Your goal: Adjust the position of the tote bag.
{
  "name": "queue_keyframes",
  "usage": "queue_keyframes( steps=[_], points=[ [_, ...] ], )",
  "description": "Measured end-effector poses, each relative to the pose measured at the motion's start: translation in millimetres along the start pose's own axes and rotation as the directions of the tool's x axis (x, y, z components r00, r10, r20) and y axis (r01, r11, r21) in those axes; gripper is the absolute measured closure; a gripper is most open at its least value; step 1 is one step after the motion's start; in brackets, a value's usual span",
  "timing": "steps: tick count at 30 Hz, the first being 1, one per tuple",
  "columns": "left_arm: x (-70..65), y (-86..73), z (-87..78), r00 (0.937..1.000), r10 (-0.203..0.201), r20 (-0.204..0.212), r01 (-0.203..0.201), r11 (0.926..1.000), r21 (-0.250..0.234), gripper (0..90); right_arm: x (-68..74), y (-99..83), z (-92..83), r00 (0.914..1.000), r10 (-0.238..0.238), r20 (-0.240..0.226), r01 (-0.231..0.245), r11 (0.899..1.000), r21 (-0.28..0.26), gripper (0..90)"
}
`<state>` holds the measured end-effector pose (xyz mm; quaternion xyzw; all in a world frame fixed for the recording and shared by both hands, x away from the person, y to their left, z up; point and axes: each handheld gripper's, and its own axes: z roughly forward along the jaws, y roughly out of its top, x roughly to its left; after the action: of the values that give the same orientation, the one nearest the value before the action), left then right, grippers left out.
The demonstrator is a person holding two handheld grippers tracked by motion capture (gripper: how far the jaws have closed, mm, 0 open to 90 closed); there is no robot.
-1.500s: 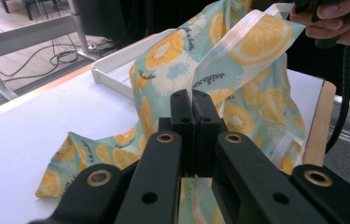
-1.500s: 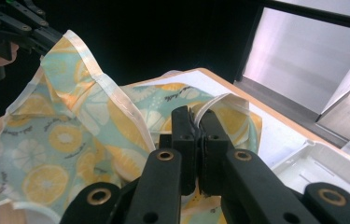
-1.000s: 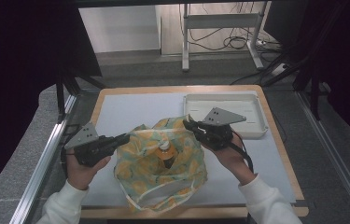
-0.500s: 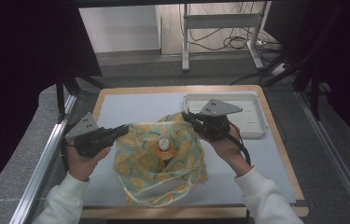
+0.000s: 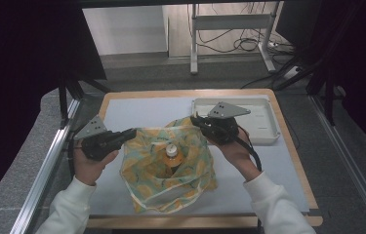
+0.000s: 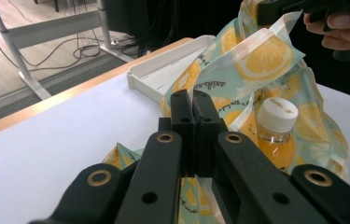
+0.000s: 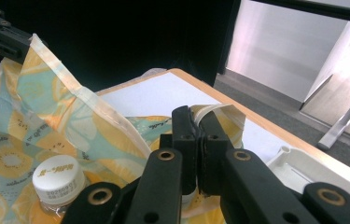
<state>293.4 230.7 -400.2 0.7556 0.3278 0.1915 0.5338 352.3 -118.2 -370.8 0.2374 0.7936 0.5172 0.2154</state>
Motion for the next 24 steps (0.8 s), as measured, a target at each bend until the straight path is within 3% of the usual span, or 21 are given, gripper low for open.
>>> queue_keyframes(
  steps=[9, 24],
  points=[
    [2.4, -7.3, 7.1, 0.9999, -0.015, 0.001, 0.015, 0.9994, 0.031, 89.5, -1.6, -9.9, 9.9, 1.0, 0.007, -0.005, -0.007, 0.999, 0.044, 87.2],
    [19.1, -27.9, 21.9, 0.9975, -0.068, -0.019, 0.07, 0.9934, 0.091, 89.5, -6.5, -32.3, 36.6, 0.9987, 0.049, -0.015, -0.047, 0.993, 0.107, 87.2]
  ],
)
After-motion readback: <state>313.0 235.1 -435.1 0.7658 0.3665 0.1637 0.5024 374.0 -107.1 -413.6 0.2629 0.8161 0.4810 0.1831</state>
